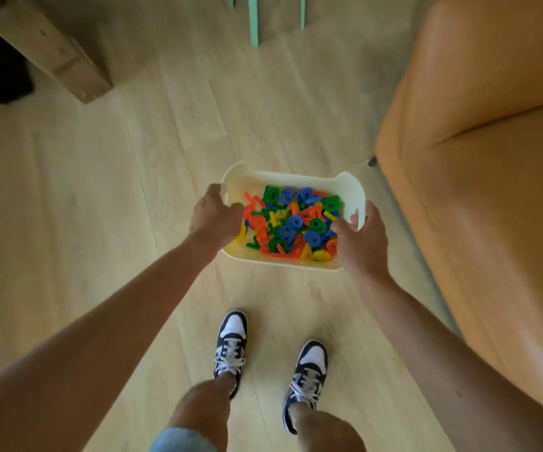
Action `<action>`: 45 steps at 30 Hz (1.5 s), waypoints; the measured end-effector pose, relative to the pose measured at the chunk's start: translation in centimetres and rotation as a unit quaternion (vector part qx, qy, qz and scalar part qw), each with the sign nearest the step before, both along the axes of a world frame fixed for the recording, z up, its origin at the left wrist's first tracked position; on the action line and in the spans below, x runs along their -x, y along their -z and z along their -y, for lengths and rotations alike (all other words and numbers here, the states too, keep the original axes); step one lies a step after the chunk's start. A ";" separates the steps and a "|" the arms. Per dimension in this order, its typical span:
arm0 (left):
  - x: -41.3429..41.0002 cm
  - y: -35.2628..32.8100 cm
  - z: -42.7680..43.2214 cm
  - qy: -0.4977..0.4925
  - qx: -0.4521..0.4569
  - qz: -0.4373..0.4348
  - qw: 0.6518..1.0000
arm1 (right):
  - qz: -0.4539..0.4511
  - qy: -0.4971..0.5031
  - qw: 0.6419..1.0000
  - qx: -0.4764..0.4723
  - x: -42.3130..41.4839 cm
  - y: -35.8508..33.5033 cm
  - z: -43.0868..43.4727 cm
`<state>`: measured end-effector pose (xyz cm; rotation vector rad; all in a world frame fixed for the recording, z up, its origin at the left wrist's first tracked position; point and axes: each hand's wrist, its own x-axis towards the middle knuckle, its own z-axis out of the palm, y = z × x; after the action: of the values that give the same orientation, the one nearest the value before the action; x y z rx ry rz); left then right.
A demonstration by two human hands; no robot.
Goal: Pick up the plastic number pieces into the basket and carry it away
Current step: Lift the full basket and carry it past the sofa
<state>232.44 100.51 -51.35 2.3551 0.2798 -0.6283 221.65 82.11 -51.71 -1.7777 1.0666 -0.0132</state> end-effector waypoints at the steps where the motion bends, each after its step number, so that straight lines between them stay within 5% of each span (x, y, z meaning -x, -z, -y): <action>1: 1.0 -4.1 0.2 0.004 -0.008 -0.008 1.000 | -0.004 0.004 1.000 -0.005 1.0 -3.8 0.2; 9: 5.6 -26.5 0.4 0.079 -0.005 0.014 0.997 | -0.003 0.004 0.999 0.049 7.9 -25.2 -0.3; 21: 9.6 -37.6 1.6 0.322 0.099 0.063 0.939 | 0.063 0.255 0.959 0.107 19.2 -37.4 -4.5; 28: 17.5 -41.5 7.3 0.550 0.137 0.069 0.821 | 0.043 0.454 0.877 0.148 31.0 -40.8 -8.7; 35: 33.6 -42.5 10.9 0.712 0.164 0.042 0.682 | 0.029 0.625 0.759 0.183 46.8 -42.9 -14.2; 45: 58.0 -42.9 11.3 0.806 0.172 -0.020 0.566 | 0.006 0.730 0.661 0.171 69.2 -43.5 -20.3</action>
<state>174.48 89.26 -8.47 1.5389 -2.0170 -1.2773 152.42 102.45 -8.20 -0.6998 2.3035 -1.2663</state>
